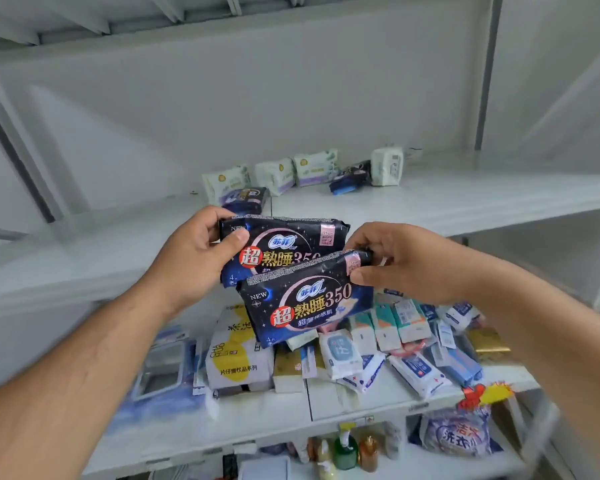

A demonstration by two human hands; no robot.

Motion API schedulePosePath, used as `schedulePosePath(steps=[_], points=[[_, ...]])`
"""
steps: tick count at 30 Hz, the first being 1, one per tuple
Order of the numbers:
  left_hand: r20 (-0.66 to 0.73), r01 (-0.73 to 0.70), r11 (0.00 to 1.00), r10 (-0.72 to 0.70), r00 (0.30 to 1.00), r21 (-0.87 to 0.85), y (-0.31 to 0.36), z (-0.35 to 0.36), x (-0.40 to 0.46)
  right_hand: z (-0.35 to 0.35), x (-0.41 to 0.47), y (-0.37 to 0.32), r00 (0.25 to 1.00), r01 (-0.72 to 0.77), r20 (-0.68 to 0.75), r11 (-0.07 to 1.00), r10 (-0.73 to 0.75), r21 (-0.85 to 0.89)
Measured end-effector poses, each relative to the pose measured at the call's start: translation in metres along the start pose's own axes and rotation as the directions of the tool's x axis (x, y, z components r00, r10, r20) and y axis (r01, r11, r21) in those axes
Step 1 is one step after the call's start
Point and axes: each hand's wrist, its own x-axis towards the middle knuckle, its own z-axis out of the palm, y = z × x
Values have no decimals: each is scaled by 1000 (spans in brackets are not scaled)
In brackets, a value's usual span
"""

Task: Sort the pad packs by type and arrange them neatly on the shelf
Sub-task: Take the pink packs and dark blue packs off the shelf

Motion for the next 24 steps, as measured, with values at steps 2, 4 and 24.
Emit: schedulePosePath(steps=[2,4,24], points=[[30,-46,998,45,999,36,-8,0,-28,27,-30,-3,999,-31,-35,999,31,-16],[55,-59,996,55,997,67,-25,2,-58,58,-58,-3,995,-72,-74,997,70,-32],[304,298,840,-460,834,453,-288,109,-281,311,-206,173,902,-328,181,894,393,-306]])
